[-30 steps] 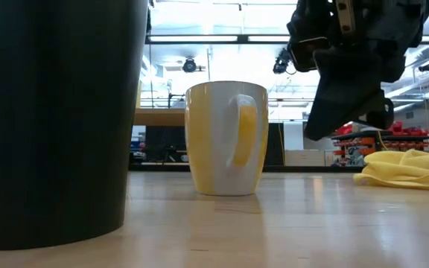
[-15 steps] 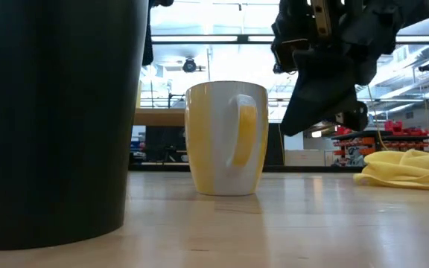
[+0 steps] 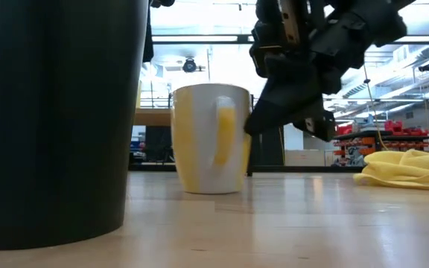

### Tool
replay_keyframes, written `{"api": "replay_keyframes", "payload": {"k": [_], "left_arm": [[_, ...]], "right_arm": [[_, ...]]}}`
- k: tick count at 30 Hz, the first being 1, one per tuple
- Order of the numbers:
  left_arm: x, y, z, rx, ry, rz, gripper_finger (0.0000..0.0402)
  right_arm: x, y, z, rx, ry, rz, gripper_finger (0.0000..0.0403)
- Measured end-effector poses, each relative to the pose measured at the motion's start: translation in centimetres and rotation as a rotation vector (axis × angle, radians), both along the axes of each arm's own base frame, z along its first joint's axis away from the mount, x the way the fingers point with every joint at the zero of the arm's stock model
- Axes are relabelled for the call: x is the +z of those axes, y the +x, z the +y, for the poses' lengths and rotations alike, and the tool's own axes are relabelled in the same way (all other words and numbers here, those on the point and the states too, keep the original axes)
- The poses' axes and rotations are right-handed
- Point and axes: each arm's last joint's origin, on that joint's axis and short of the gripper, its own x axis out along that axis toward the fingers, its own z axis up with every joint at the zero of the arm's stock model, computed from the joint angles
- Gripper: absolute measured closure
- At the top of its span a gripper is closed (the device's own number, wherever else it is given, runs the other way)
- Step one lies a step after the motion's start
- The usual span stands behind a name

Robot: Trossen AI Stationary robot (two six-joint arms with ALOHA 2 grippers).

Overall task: Stack small to large cups/mugs on shelf
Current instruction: Put the orange mug on the shelf

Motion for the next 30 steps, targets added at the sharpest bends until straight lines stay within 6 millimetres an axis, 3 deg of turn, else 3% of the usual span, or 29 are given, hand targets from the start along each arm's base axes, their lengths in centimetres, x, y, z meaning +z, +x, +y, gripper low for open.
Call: {"api": "replay_keyframes", "payload": {"k": [15,24,30], "left_arm": [[0.0,0.4,1.1,0.040,-0.009,0.001,0.0362],[0.0,0.4,1.4,0.049,-0.009,0.000,0.0371],[0.0,0.5,1.6,0.052,-0.007,0.000,0.0362]], "right_arm": [[0.3,1.2,-3.2,0.025,0.004,-0.032,0.0398],[0.2,0.3,-0.1,0.095,0.027,-0.018,0.0398],[0.2,0.4,-0.7,0.067,0.018,-0.021,0.0398]]}}
